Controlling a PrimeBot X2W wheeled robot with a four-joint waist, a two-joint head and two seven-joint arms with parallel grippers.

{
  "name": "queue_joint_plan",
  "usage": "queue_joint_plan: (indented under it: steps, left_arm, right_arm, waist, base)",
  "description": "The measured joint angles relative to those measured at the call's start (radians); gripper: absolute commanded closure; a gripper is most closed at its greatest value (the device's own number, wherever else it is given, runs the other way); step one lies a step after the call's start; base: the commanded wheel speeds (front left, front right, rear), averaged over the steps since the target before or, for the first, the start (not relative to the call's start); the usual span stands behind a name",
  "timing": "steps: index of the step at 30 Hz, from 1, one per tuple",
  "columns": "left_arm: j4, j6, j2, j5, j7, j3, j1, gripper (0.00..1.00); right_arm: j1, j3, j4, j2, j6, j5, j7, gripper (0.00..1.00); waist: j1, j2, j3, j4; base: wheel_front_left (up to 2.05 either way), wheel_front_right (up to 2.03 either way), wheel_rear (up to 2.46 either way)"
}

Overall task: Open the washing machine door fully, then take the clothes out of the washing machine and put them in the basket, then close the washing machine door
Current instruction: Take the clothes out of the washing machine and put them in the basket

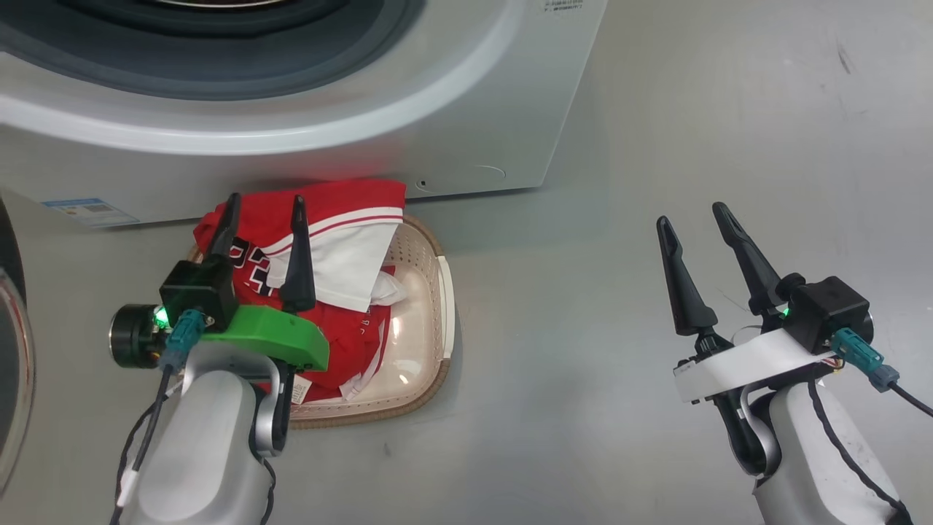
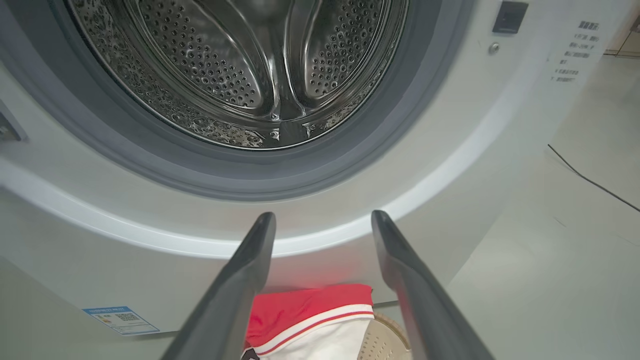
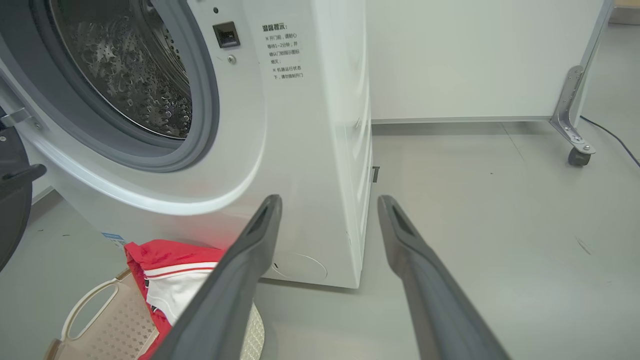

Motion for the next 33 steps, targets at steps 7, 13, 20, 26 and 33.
queue_joint_plan:
  steps: [7,13,20,26,33]
  left_arm:
    - [-0.058,0.005,0.000,0.035,0.000,-0.002,0.077,0.00]
    - [-0.094,0.007,0.001,0.049,0.000,-0.001,0.143,0.00]
    - [-0.121,0.007,0.002,0.066,0.000,-0.001,0.211,0.00]
    - [-0.143,0.008,0.004,0.070,0.000,0.002,0.255,0.00]
    - [-0.164,0.009,0.006,0.070,0.000,0.005,0.286,0.00]
  right_arm:
    - [0.042,-0.017,0.005,0.004,0.000,-0.005,0.000,0.00]
    - [0.072,-0.016,0.013,0.010,0.000,-0.006,0.000,0.00]
    - [0.113,-0.012,0.017,0.015,0.000,-0.007,0.000,0.00]
    - [0.139,-0.004,0.019,0.017,0.000,-0.007,0.000,0.00]
    - [0.143,-0.001,0.016,0.020,0.000,-0.016,0.000,0.00]
  waist:
    - [0.0000,0.0000,-0.047,0.002]
    - [0.0000,0.0000,-0.086,0.003]
    - [0.0000,0.0000,-0.131,0.002]
    - [0.0000,0.0000,-0.161,0.003]
    - [0.0000,0.0000,-0.172,0.002]
  base:
    - [0.00,0.00,0.00]
    - [0.00,0.00,0.00]
    - [0.00,0.00,0.00]
    - [0.00,0.00,0.00]
    - [0.00,0.00,0.00]
